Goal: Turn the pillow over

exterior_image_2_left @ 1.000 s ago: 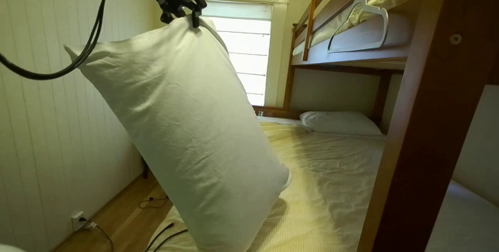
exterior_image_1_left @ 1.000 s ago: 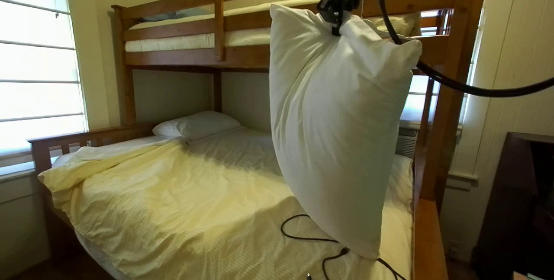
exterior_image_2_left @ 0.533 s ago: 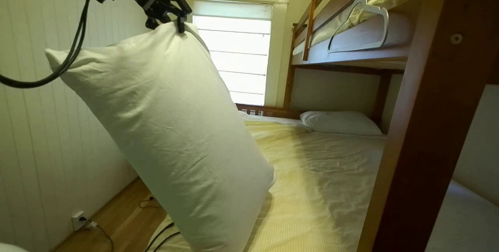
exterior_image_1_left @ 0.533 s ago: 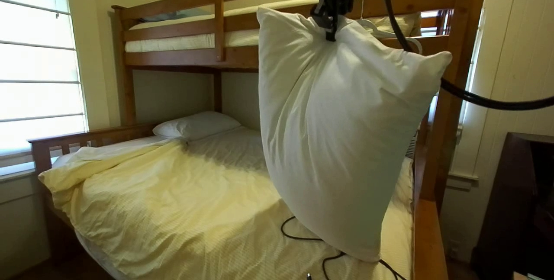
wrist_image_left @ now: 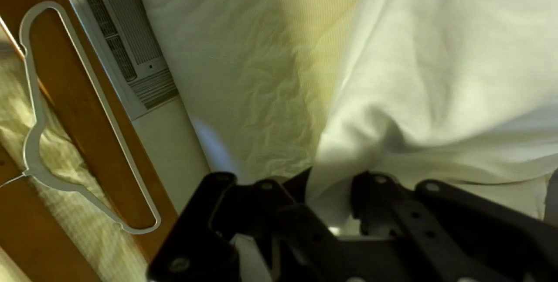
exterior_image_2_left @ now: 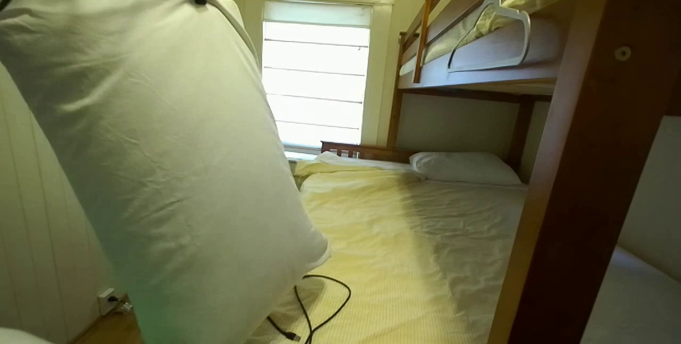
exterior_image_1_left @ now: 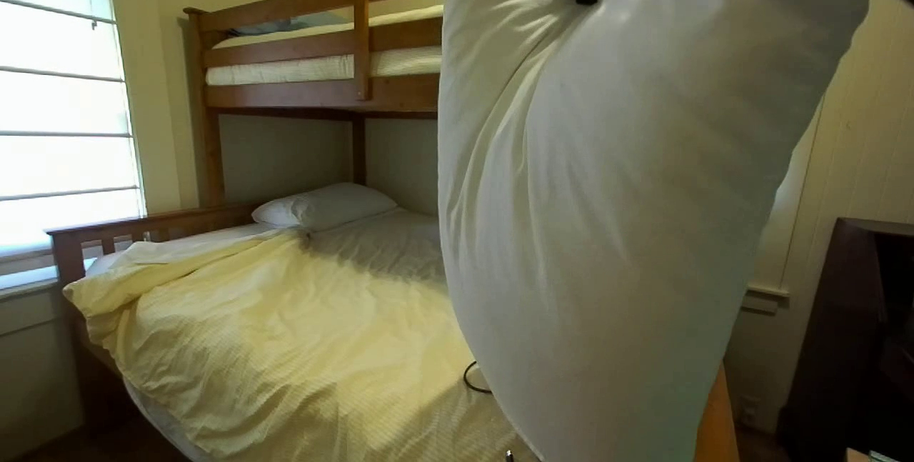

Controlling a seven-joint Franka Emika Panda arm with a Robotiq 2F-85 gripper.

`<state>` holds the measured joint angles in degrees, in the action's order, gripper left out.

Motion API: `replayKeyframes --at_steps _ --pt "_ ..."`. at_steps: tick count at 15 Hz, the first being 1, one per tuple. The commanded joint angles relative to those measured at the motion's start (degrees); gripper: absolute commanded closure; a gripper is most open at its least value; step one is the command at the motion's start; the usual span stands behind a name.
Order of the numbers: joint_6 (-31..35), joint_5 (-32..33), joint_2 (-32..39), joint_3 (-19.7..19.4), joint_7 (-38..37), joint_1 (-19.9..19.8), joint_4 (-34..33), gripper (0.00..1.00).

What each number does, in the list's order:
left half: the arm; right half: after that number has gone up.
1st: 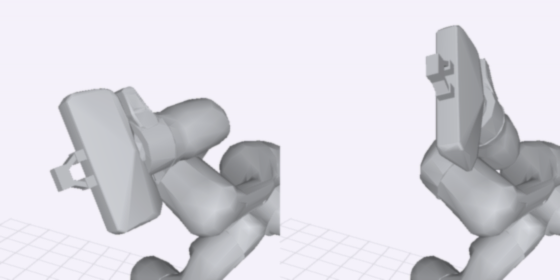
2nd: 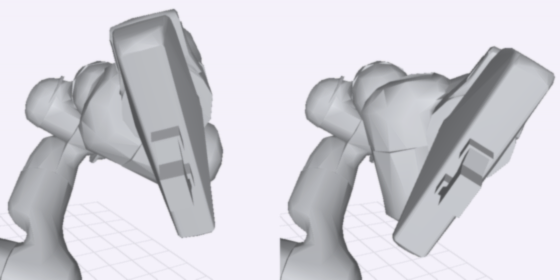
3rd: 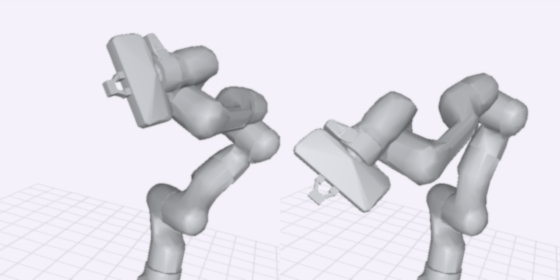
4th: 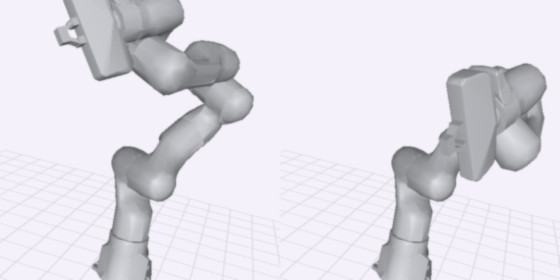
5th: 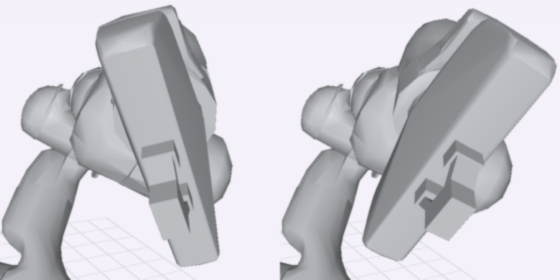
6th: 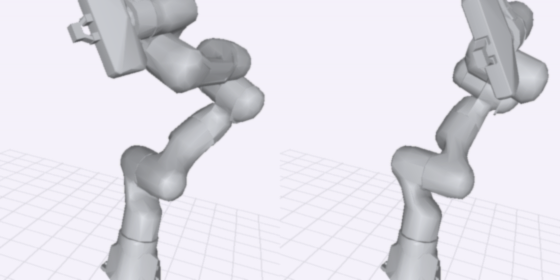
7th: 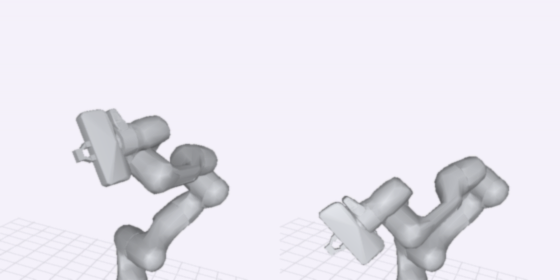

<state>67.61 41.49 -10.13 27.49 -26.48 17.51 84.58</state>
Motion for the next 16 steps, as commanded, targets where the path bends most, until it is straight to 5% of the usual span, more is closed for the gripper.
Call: replayKeyframes --at_steps 1,7,10,11,16 --pt "-0.57 4.96 2.6 -0.26 4.71 -0.42 -8.91 0.98" --pt "23.79 -4.14 3.07 -14.41 17.59 -5.9 -6.03 0.98" --pt "34.24 -15.18 5.32 -22.13 25.03 -9.52 -2.71 0.98" --pt "29.39 -11.01 5.2 -19.29 20.01 -7.67 -2.6 0.92" --pt "33.52 -14.48 7.77 -21.93 23.72 -10.57 -1.61 0.92"
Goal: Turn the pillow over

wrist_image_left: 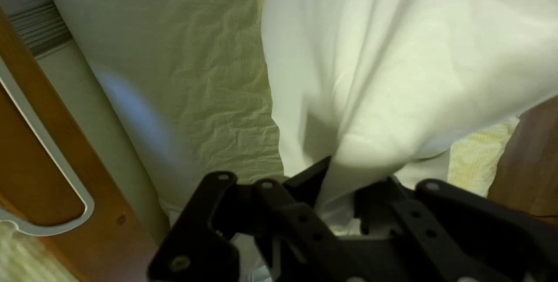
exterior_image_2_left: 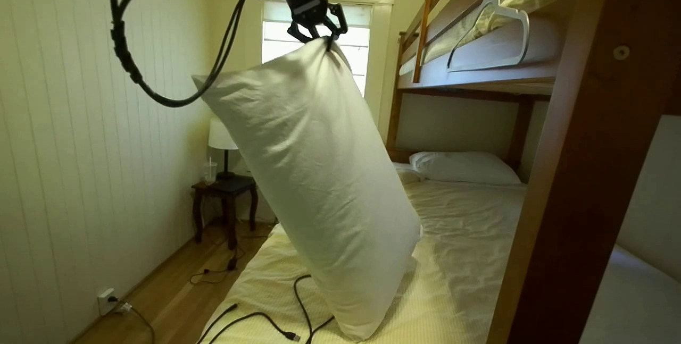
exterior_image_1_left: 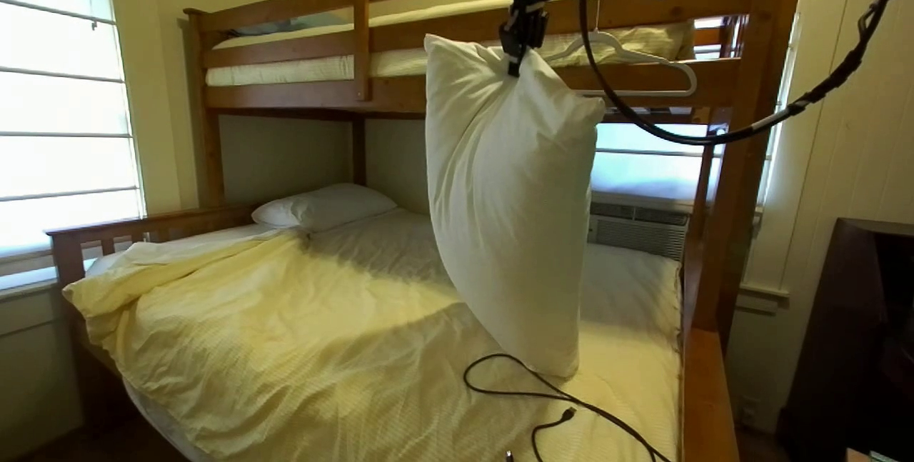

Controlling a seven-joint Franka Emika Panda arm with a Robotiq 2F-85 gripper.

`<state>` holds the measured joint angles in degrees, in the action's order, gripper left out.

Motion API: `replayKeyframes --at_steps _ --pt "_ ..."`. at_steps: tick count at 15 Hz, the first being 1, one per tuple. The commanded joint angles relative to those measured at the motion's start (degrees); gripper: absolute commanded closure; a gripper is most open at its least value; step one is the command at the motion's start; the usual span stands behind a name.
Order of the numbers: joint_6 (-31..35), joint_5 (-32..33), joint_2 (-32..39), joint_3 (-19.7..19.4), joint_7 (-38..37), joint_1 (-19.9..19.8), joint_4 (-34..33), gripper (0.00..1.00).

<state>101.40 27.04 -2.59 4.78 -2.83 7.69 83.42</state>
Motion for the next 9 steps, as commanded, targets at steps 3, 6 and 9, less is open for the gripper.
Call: replayKeyframes --at_steps 3,6,9 --pt "-0.28 -0.1 -0.37 1.33 0.06 -0.46 -0.46 0.92" --pt "-2.6 1.04 -1.19 3.41 -0.75 1.06 -0.11 0.98" --pt "-5.65 -0.02 -1.21 6.07 -1.96 2.77 0.01 0.98"
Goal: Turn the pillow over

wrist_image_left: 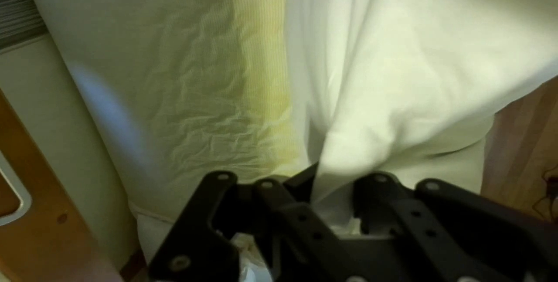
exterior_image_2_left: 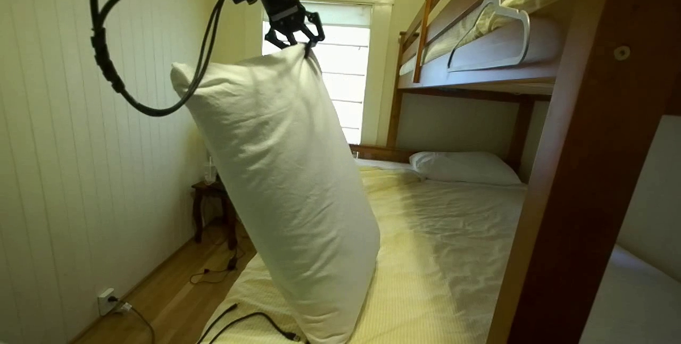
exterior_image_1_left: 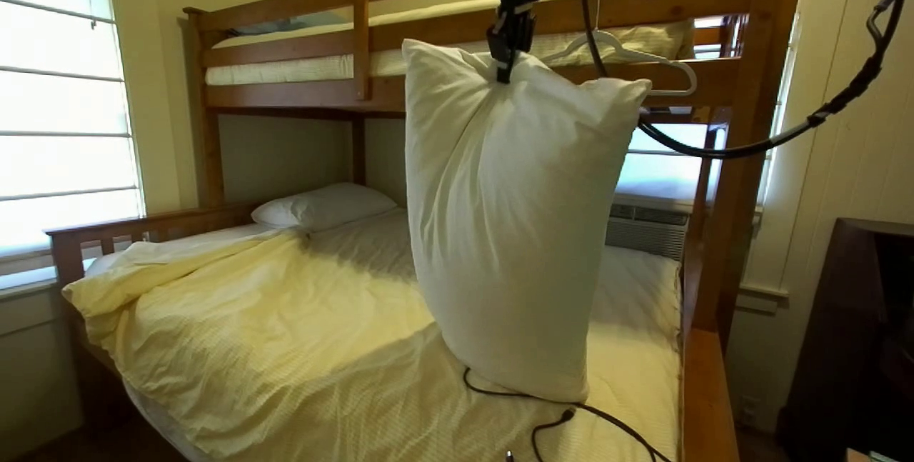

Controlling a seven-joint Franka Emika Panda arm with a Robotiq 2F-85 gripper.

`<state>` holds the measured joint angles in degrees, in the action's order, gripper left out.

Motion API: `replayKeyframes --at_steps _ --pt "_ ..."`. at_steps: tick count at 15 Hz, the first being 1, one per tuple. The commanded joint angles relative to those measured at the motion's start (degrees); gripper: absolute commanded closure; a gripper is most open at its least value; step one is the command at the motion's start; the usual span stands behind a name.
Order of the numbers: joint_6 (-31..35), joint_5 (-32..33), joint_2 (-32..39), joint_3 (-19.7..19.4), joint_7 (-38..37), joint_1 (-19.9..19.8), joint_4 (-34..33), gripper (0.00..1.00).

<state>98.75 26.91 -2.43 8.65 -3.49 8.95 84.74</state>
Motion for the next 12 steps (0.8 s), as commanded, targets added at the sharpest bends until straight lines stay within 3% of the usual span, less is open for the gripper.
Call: replayKeyframes --at_steps 1,12 --pt "-3.95 -0.42 -1.34 3.03 -1.72 2.11 -1.47 0.98" --pt "-11.4 0.13 1.09 10.35 -6.28 7.98 -7.38 0.98"
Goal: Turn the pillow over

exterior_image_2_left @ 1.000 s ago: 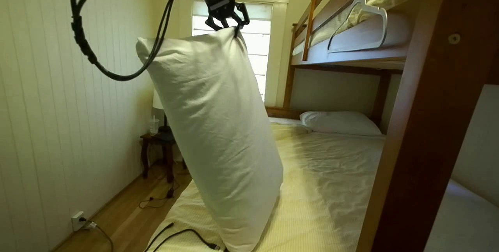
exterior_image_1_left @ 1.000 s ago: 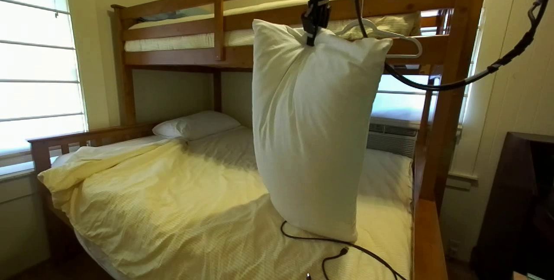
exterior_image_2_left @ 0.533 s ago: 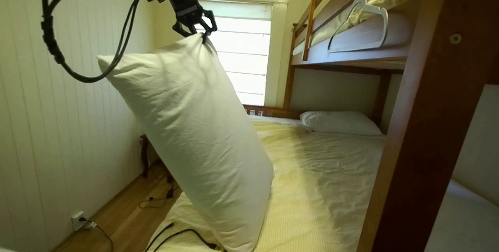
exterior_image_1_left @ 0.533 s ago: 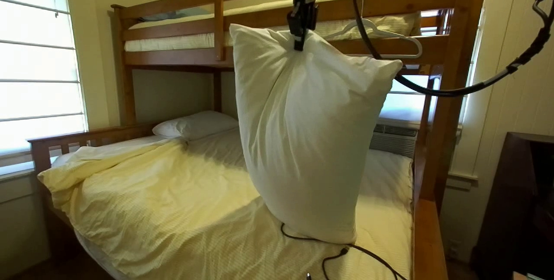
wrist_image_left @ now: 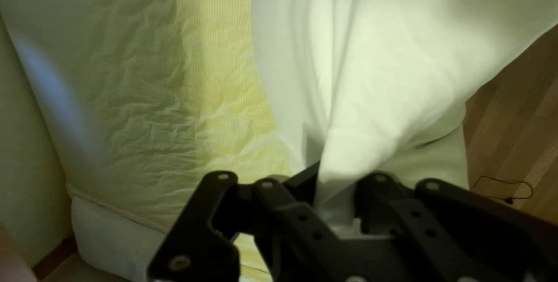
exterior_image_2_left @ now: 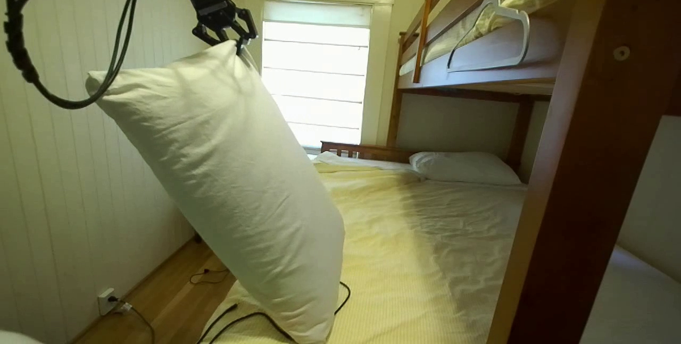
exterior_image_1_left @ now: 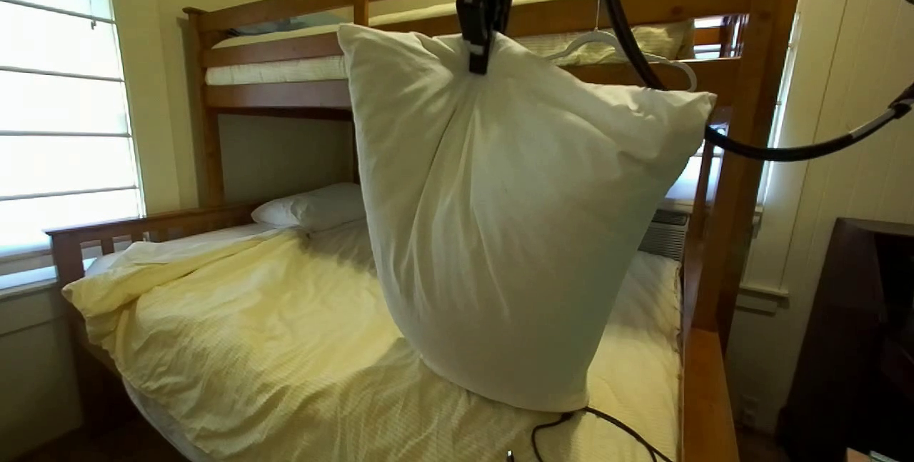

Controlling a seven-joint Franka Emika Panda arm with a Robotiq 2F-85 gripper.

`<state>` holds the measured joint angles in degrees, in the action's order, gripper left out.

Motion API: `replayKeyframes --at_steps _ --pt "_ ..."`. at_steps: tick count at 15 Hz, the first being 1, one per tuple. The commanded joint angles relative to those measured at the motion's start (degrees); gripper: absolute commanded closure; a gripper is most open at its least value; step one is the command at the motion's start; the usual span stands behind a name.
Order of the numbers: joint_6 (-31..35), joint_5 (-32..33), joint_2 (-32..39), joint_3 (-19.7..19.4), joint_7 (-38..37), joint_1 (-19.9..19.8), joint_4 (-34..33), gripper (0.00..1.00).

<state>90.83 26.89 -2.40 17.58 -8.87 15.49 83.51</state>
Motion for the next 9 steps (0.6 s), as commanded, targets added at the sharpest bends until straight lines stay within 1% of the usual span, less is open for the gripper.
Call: replayKeyframes --at_steps 1,4,6,7,9 --pt "-4.07 0.33 1.54 1.96 -1.59 1.89 -7.07 0.98" --pt "-5.15 -0.78 3.68 3.1 -3.0 3.05 -10.69 0.98" --pt "-5.04 -2.21 5.39 3.26 -2.45 3.67 -13.0 0.98" --pt "-5.57 -4.45 6.38 2.95 -1.19 3.69 -14.54 0.98" --pt "-4.58 -8.17 7.7 1.46 0.21 2.73 -16.37 0.98"
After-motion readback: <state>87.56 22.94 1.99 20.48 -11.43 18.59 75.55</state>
